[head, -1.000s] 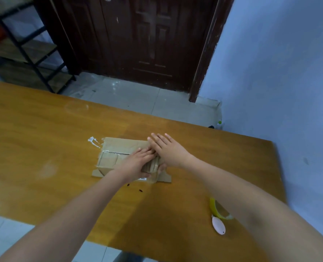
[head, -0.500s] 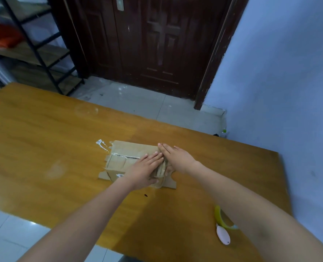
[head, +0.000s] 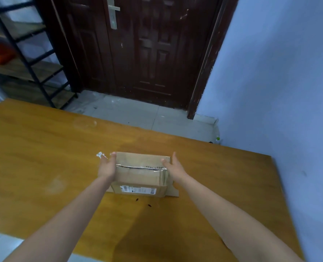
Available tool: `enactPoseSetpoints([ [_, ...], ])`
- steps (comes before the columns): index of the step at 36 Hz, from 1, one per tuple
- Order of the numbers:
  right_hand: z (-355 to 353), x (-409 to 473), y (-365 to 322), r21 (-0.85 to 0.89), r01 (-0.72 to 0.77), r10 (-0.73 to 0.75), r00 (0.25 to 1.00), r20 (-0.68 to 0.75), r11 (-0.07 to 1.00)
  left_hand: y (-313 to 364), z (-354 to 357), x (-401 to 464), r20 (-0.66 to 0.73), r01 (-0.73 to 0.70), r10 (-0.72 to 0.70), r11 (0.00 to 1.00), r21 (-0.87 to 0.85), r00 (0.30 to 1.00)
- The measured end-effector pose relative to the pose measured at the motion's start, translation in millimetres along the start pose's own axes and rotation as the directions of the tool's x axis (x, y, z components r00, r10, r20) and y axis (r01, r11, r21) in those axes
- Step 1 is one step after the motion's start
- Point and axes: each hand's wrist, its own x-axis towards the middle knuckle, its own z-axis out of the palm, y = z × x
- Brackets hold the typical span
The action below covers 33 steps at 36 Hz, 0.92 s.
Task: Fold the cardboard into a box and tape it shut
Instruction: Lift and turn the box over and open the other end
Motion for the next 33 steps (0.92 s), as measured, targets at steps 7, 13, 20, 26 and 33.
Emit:
enactPoseSetpoints([
  [7,25.4,0.1,2.6,0.16,-0.08,0.095,0.992,-0.088,0.984,-5.8,-30.6,8.1,0.09,0.082,-0.052,0.923,-0.376,0.995],
  [13,24.9,0.9,5.9,0.136,-0.075,0.091,0.989,-0.115,0.988,-40.6,-62.4,7.4,0.308,0.095,-0.052,0.987,-0.127,0.95],
  [20,26.1,5.0,11.9,0.157,-0.076,0.096,0.987,-0.13,0.985,-70.8,-71.8,-1.3,0.544,-0.021,0.122,0.982,-0.189,0.83],
  [26,27.4,5.7,11.5,0.263,-0.05,0.096,0.981,-0.166,0.964,-76.6,-54.2,-3.1,0.31,-0.138,0.227,0.949,-0.284,0.923],
  [33,27.1,3.6,12.0,0.319,-0.038,0.095,0.982,-0.164,0.947,-78.6,-47.4,-4.0,0.242,-0.18,0.267,0.927,-0.328,0.933],
])
